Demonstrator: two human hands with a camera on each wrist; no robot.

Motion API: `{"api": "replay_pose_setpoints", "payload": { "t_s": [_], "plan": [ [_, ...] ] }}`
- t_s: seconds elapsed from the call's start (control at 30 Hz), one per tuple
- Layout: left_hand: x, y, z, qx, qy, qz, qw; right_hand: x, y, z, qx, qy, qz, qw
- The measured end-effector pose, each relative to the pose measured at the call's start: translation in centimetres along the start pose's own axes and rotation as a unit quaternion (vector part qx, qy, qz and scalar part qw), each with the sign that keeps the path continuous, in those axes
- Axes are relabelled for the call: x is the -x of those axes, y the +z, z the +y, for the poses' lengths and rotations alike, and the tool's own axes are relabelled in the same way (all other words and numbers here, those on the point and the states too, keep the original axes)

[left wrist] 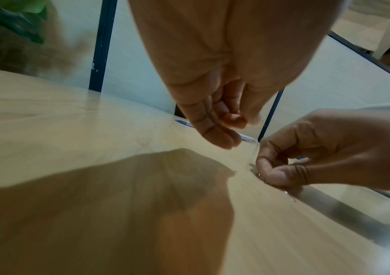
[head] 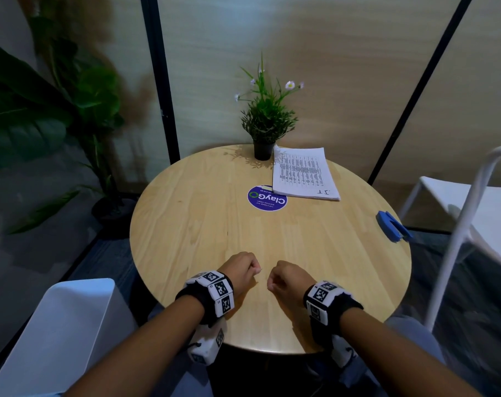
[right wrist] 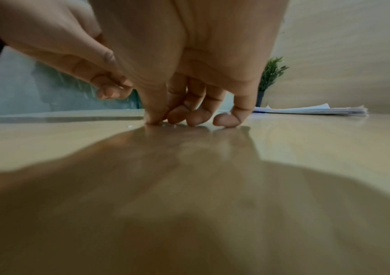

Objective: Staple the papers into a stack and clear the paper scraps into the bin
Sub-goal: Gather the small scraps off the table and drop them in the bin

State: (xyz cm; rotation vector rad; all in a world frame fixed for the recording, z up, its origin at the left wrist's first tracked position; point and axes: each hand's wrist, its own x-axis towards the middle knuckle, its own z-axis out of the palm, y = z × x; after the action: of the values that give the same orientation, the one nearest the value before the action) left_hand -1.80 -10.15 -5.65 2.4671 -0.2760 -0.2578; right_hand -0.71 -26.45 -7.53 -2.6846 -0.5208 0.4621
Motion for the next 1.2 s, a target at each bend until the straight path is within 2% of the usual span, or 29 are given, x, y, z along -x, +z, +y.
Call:
{"api": "replay_pose_setpoints", "payload": {
  "t_s": [0.1, 0.2, 0.37, 0.57, 0.73, 0.97, 1.1, 1.2],
  "plan": [
    [0.0, -0.2, -0.1, 0.001, 0.003, 0.006, 1.000, -0.1, 0.2, -0.2, 0.027, -0.002, -0.017, 0.999],
    [0.1, -0.7, -0.1, -0.002, 0.005, 0.008, 1.000, -0.2, -0.2, -0.2, 0.004, 0.024, -0.020, 1.000],
    [0.2, -2.4, -1.0, -0.006, 0.012, 0.020, 1.000, -0.4, -2.2, 0.4, -0.111, 0.076, 0.033, 0.990],
    [1.4, -4.7, -4.0, 0.007, -0.010, 0.049, 0.999, -2.0, -3.1, -1.6, -0.163, 0.056, 0.077, 0.982],
    [3.8, -7.2, -8.0, 0.026, -0.061, 0.073, 0.995, -4.9, -1.5, -7.4, -0.185, 0.015, 0.044, 0.982],
    [9.4, -10.8, -16.2, 0.071, -0.139, 0.117, 0.981, -9.2, 3.3, -18.5, -0.172, -0.079, -0.033, 0.981],
    [13.7, -12.1, -21.1, 0.108, -0.225, 0.138, 0.958, -10.9, 6.6, -24.6, -0.181, -0.128, -0.061, 0.973],
    [16.5, -12.3, -24.5, 0.129, -0.277, 0.158, 0.939, -12.0, 9.2, -28.3, -0.184, -0.124, -0.086, 0.971]
  ]
}}
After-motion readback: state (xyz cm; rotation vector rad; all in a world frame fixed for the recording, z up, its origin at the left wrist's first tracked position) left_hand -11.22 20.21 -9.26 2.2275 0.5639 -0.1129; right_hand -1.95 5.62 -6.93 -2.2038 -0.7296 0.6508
